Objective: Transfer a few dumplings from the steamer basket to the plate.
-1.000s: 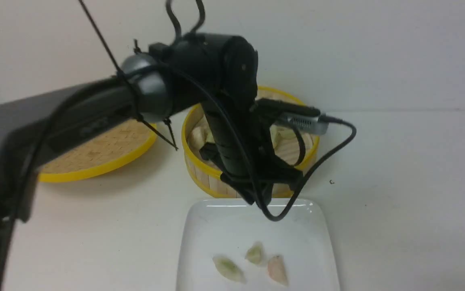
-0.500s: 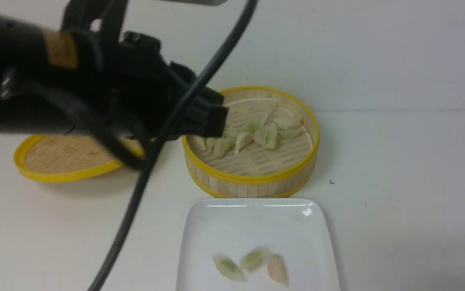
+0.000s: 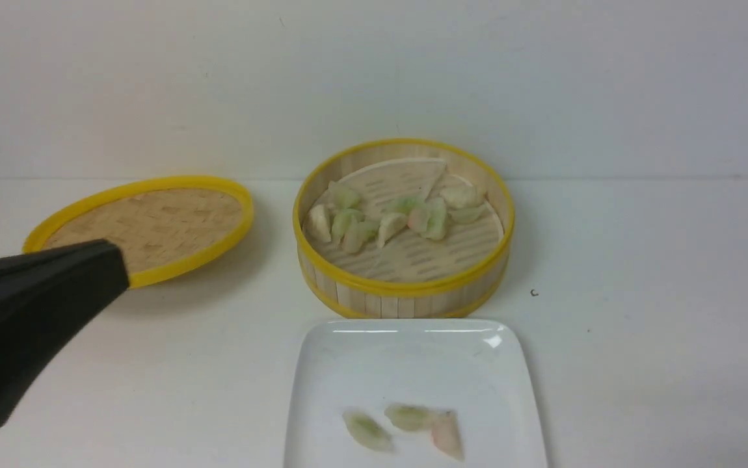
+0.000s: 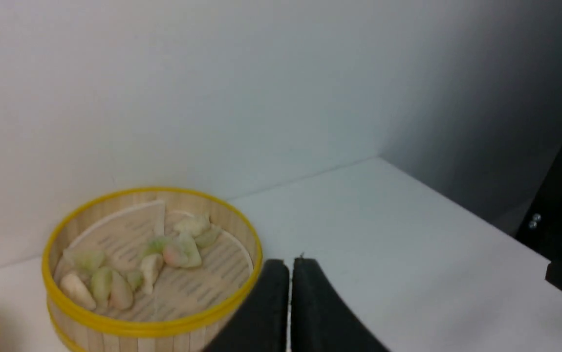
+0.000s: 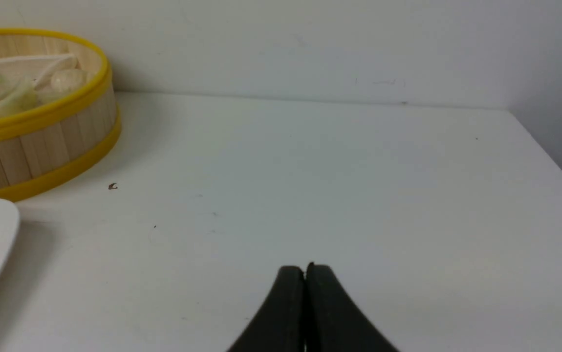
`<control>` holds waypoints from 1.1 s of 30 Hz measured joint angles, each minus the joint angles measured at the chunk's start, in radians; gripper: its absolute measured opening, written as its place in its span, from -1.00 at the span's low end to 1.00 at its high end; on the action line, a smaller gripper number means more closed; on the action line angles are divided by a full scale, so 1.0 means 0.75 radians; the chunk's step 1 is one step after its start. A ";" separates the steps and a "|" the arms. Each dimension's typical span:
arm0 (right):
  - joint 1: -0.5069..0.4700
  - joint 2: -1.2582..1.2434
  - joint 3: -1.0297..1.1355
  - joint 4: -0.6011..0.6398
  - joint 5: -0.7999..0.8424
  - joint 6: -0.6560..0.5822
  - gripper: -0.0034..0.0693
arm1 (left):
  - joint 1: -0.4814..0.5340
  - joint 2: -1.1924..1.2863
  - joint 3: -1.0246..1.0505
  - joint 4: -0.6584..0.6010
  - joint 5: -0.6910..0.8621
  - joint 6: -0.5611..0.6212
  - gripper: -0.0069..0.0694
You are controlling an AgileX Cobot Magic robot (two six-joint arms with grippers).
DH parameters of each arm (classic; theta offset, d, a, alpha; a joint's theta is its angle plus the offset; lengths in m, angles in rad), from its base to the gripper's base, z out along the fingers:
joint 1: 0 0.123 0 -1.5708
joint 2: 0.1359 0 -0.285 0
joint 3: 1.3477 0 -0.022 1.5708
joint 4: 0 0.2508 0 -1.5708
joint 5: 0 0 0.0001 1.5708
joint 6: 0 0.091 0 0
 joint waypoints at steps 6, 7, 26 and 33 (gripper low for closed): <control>0.000 0.000 0.000 0.000 0.000 0.000 -0.95 | 0.000 -0.151 0.066 0.086 0.000 0.053 -0.83; 0.000 0.000 0.000 0.000 0.000 0.000 -0.95 | 0.000 -0.160 0.075 0.103 0.000 0.061 -0.83; 0.000 0.000 0.000 0.000 0.000 0.000 -0.95 | 0.666 -0.536 0.848 0.158 -0.183 0.093 -0.83; 0.000 0.000 0.000 0.000 0.000 0.000 -0.95 | 0.713 -0.610 0.883 0.210 -0.039 0.106 -0.83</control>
